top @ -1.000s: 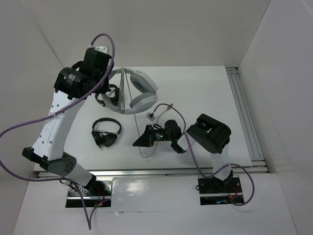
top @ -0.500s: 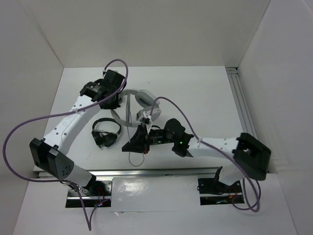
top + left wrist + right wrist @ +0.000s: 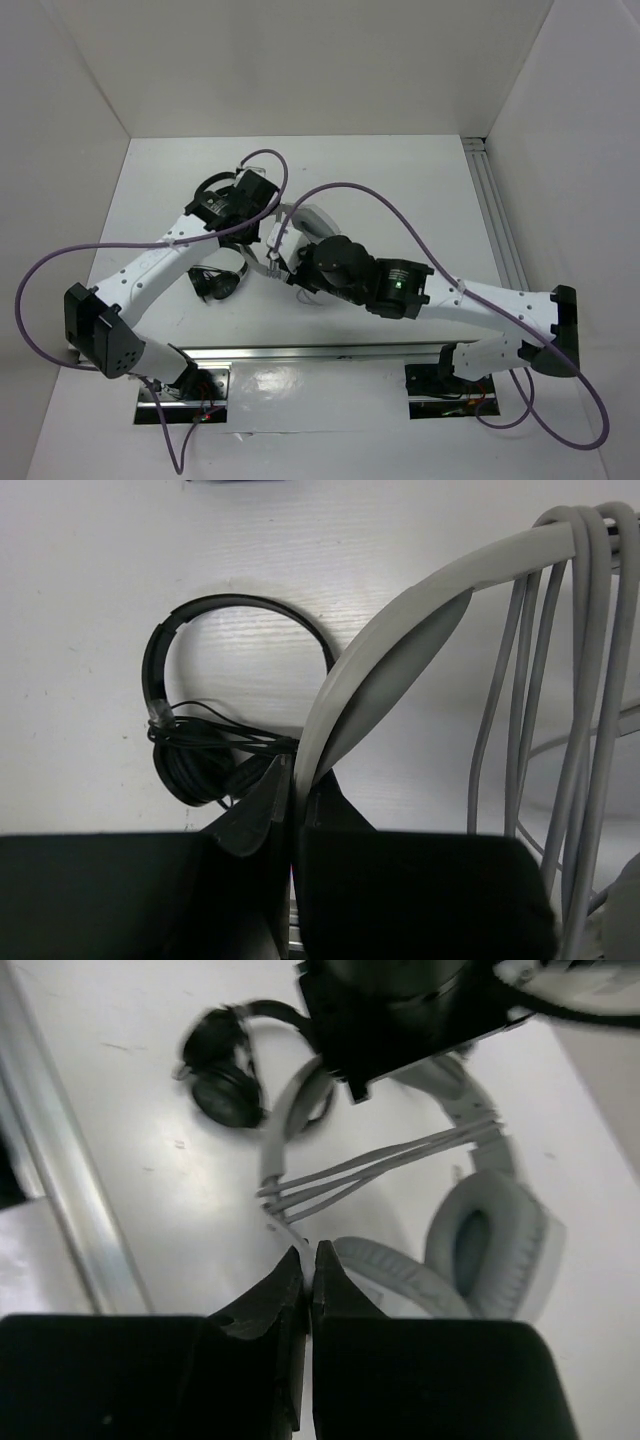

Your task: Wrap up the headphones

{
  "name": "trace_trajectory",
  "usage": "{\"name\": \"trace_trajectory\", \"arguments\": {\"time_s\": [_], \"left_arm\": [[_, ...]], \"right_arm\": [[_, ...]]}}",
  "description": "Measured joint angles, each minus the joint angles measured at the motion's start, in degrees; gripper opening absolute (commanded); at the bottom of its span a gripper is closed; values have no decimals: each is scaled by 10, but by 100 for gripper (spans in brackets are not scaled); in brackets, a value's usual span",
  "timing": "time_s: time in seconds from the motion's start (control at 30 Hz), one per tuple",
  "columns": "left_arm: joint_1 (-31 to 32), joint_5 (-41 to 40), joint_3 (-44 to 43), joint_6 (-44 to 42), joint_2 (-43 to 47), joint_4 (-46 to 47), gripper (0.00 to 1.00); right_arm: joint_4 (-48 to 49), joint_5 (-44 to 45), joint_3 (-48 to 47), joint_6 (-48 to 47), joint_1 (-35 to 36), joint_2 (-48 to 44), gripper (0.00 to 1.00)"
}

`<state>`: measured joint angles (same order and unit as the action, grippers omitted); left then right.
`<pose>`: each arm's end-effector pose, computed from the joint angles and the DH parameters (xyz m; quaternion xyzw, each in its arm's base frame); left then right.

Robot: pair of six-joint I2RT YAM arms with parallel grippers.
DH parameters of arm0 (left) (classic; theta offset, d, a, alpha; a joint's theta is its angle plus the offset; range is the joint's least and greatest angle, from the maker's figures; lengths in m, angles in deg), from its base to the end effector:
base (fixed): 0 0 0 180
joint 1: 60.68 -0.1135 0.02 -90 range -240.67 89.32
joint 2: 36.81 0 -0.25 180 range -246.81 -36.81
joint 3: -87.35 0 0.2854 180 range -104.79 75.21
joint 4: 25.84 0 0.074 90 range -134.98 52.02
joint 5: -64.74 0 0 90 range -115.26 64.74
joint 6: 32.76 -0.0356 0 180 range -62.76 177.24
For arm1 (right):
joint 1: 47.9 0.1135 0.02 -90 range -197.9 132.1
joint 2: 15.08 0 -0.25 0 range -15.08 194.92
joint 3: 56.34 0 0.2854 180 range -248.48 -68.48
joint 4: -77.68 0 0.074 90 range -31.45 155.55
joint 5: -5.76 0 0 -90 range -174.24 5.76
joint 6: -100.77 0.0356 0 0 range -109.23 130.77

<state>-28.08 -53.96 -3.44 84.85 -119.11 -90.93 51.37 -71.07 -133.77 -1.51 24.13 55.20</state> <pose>0.2844 -0.1616 0.3155 -0.0308 0.9302 0.0657 0.3599 0.1069 0.3033 0.3487 -0.4940 0.6448 0.2057 0.5458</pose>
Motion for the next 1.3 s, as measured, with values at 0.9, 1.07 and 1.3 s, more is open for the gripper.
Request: {"name": "trace_trajectory", "arguments": {"time_s": [0.9,1.07,1.3], "left_arm": [[117,-86,67,39,54,1,0],[132,-94,68,42,76,-3,0],[174,-89,68,41,130,11,0]], "right_arm": [[215,261,-6,-22,-114,41,11],[214,198,-8,25,-153,40,0],[202,67,-8,62,-247,54,5]]}}
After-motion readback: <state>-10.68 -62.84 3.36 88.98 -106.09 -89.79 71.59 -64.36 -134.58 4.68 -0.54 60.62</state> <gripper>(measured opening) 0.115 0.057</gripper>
